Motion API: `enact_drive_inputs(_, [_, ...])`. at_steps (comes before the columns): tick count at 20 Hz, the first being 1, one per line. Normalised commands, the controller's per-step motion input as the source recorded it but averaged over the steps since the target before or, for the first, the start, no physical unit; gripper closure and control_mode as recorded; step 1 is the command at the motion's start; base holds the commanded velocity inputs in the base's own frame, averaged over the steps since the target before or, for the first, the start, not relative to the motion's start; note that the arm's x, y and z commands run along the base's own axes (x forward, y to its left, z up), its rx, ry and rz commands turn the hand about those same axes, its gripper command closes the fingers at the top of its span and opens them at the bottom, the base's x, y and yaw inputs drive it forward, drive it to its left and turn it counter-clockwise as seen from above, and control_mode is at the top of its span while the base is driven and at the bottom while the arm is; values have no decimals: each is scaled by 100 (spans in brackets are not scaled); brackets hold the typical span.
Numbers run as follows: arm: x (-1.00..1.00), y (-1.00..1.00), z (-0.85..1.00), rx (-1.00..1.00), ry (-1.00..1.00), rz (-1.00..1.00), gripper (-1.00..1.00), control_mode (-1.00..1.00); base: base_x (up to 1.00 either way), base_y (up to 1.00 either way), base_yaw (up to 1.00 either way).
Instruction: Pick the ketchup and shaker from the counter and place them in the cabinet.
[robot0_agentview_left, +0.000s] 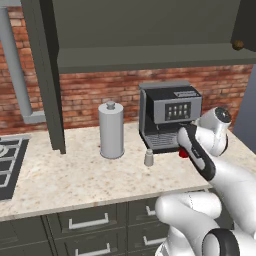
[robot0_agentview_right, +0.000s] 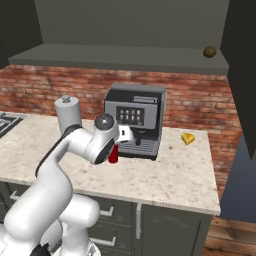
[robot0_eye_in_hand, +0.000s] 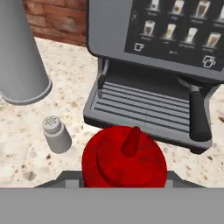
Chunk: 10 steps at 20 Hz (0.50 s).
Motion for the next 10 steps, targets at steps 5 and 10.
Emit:
enact_drive_inputs(5, [0,0,90,0,-5,0,100,-100,0,0,0])
enact_drive_inputs(10, [0,0,94,0,-9,-1,100,-100,0,0,0])
